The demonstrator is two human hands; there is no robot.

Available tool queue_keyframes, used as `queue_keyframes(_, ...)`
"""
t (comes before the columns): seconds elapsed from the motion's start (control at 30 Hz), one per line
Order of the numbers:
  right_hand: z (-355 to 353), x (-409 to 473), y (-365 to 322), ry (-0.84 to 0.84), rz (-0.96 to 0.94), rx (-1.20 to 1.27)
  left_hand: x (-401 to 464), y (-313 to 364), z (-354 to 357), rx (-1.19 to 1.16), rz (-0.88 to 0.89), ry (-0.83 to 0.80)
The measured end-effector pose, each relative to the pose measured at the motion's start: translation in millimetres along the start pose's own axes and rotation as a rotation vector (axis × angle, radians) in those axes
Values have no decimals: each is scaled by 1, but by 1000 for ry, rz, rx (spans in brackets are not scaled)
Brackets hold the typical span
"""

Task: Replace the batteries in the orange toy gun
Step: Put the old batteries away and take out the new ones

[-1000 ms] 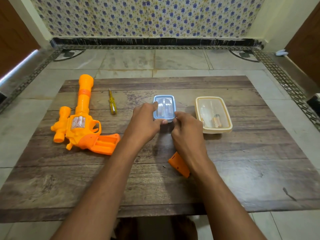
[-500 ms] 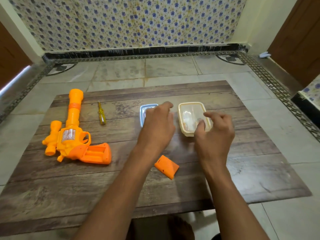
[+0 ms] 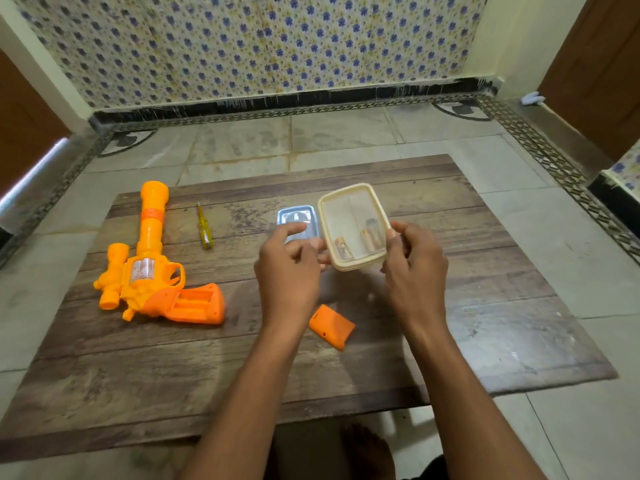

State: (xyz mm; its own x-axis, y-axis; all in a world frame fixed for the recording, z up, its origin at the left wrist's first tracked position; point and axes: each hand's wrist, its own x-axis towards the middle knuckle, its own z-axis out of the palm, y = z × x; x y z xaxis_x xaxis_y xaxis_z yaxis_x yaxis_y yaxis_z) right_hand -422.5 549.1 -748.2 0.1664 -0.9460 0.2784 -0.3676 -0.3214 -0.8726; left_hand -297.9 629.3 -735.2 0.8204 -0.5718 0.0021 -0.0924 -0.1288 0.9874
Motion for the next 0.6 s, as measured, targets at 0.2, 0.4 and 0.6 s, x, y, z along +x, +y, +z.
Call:
queue_keyframes(0.2,17,-23,-35,-243,14,303,-1,-13,-32,-350,-92,116)
queue_keyframes(0.4,30,-31,-51,-451,42,413,8,-2,-53,-826,-325,-150)
queue_keyframes(0.6,34,-31,-55,-508,111,461,25,-7,-61,-934,-299,-235)
